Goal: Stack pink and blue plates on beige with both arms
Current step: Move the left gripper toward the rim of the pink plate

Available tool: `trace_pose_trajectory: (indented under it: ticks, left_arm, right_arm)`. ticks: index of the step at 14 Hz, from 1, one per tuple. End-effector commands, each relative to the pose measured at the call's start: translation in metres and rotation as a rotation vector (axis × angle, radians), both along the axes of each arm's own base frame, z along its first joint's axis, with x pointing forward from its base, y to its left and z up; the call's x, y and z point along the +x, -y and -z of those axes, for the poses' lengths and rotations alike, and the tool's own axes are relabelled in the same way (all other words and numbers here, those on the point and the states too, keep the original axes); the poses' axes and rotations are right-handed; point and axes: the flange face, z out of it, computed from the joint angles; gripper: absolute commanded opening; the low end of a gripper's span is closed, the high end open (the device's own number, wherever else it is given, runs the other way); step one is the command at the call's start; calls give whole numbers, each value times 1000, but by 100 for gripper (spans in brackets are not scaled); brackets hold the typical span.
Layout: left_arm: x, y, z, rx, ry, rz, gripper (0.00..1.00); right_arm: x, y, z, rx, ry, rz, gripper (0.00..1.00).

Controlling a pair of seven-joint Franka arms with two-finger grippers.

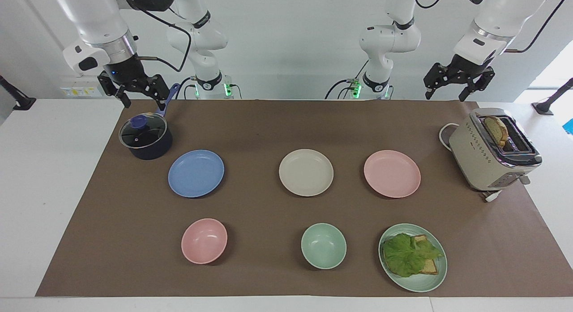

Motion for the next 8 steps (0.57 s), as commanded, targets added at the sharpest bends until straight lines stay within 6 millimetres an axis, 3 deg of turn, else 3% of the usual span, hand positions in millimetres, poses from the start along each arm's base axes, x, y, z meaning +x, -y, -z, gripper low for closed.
trace_pose_trajectory:
  ticks: [1, 8]
  left_arm:
    - [1, -5, 6, -11, 11, -7, 100]
    - [21, -21, 94, -13, 43, -48, 100]
  right_arm:
    - [-4, 2, -2, 20, -1, 15, 100]
    - [-5, 2, -1, 20, -4, 15, 100]
